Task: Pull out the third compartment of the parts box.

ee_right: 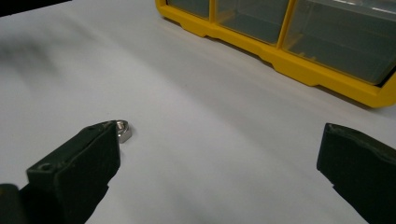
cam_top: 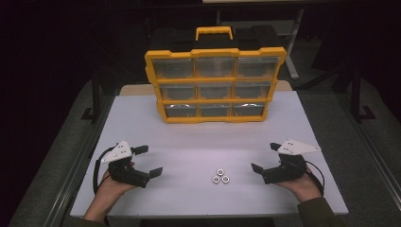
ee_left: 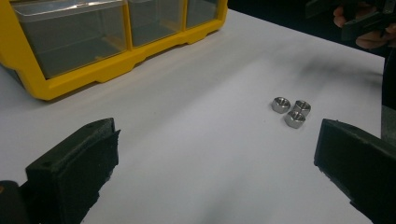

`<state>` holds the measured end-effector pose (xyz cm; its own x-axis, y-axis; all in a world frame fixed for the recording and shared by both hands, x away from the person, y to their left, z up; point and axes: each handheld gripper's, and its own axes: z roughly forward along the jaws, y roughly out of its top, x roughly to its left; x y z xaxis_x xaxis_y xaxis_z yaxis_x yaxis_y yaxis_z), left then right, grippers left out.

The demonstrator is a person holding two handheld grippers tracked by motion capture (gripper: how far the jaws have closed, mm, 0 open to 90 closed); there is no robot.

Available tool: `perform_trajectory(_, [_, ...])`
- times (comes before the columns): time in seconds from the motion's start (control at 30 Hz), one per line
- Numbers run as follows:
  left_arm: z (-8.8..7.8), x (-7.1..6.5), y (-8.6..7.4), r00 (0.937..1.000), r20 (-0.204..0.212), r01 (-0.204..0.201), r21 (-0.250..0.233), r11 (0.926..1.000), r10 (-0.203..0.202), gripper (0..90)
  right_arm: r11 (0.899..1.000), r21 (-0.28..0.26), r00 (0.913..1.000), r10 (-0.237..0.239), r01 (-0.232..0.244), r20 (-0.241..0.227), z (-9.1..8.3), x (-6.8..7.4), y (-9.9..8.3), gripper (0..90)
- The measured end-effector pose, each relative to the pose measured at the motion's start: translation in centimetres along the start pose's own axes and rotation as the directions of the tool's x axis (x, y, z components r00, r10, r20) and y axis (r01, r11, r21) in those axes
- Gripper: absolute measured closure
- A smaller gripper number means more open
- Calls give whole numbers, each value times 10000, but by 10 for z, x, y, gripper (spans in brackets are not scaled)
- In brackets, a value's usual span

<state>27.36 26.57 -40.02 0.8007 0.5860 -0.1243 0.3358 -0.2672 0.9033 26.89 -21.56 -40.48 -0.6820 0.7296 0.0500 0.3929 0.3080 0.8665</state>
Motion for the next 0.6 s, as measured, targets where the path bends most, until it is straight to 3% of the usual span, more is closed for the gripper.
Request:
perform_trajectory(0.13, [1, 1, 1, 9999, 89, 82, -29, 10000, -82, 0, 9999, -143, 10000, -56, 56, -30, -3, 0, 2, 0])
perform_trajectory(0.6, [2, 2, 0, 9992, 339, 202, 46, 9998, -204, 0, 9998, 189, 10000, 8, -7, -38, 5, -2, 8, 0])
